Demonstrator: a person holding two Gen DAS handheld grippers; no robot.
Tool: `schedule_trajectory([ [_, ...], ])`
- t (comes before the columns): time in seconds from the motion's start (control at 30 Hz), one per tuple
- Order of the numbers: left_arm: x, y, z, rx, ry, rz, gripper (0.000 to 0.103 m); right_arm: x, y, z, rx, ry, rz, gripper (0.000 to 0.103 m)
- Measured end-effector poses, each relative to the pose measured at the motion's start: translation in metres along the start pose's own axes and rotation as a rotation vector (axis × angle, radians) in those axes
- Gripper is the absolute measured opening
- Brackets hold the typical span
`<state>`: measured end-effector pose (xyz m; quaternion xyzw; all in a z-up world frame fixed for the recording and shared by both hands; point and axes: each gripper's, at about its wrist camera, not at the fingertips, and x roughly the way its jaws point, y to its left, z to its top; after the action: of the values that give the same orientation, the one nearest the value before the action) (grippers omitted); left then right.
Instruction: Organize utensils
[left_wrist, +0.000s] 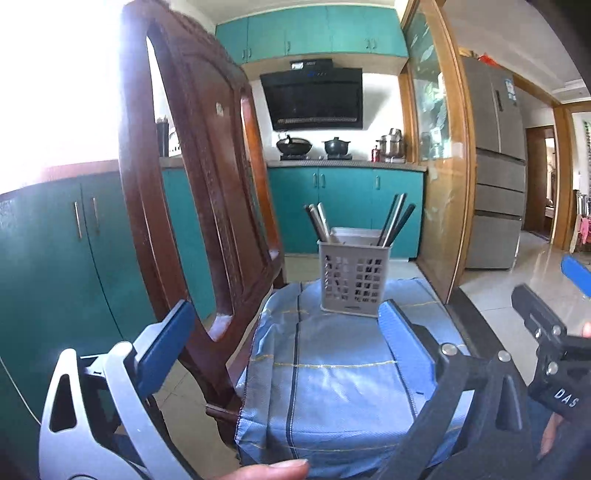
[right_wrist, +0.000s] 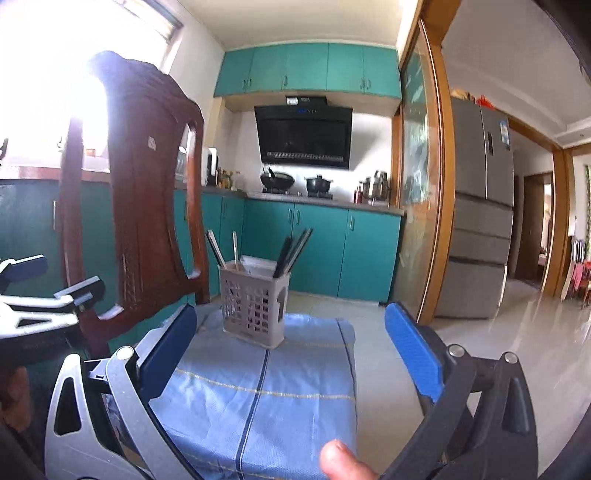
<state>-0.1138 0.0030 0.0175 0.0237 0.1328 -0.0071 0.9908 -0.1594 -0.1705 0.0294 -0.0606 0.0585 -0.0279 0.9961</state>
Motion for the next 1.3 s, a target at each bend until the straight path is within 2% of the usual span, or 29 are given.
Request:
schedule_trajectory([
  [0.1,-0.008,-0.004,0.003,0.022,-0.023,0.008,0.099,-0.01,0.0,0.009,-0.003,-0.027,-0.024,0.1],
  [0.5,-0.019,-0.004,0.011,0.001,-0.04,-0.015,0.099,-0.022,-0.012,0.009,0.019,-0.019,-0.049,0.1],
  [1.3,-0.017,-0.013,0.008,0.019,-0.036,-0.03,0.099,-0.019,-0.014,0.006,0.019,-0.013,-0.052,0.1],
])
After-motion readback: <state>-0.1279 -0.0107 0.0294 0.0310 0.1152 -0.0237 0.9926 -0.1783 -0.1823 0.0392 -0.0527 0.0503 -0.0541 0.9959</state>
